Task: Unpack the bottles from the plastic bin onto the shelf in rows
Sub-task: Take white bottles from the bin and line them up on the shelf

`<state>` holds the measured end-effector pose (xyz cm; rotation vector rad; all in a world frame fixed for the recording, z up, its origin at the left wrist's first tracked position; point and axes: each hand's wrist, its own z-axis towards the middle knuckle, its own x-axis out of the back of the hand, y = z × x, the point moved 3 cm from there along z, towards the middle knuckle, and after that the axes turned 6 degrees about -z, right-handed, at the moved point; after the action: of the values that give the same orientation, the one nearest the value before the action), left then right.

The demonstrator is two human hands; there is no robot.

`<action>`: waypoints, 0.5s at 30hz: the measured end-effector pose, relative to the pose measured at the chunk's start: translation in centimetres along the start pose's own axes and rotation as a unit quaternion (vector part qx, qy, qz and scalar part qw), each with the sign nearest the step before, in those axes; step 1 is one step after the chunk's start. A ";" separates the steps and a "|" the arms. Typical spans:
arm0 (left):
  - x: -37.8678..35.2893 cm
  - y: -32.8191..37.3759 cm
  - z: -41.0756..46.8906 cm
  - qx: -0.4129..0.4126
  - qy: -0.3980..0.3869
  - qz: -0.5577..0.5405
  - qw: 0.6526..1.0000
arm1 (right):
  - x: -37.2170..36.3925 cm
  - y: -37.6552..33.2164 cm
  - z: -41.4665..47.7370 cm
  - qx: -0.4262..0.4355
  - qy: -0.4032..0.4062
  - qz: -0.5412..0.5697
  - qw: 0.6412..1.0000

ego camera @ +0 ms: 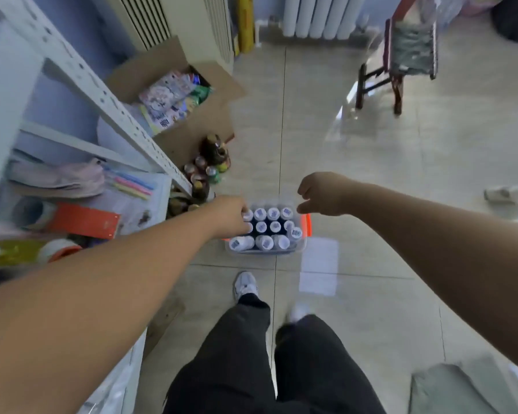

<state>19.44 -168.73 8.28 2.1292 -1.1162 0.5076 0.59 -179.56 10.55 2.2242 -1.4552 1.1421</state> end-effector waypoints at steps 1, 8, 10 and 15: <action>-1.5 -0.4 1.5 0.005 -0.021 -0.001 1.000 | -1.5 1.0 1.3 -0.004 -0.018 0.005 1.000; -11.4 -2.5 10.5 0.008 -0.088 -0.009 0.996 | -12.3 4.7 9.5 0.020 -0.085 -0.013 0.996; -13.6 -3.2 12.5 0.004 -0.092 -0.003 0.996 | -15.0 4.7 11.3 0.045 -0.093 -0.024 0.994; -17.7 -4.5 17.1 0.001 -0.071 -0.007 0.997 | -20.5 4.4 15.1 0.117 -0.095 -0.095 0.984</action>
<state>13.81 -169.07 -16.10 2.2000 -1.1784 0.3564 -0.02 -176.76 -15.13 2.6309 -1.1924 1.1142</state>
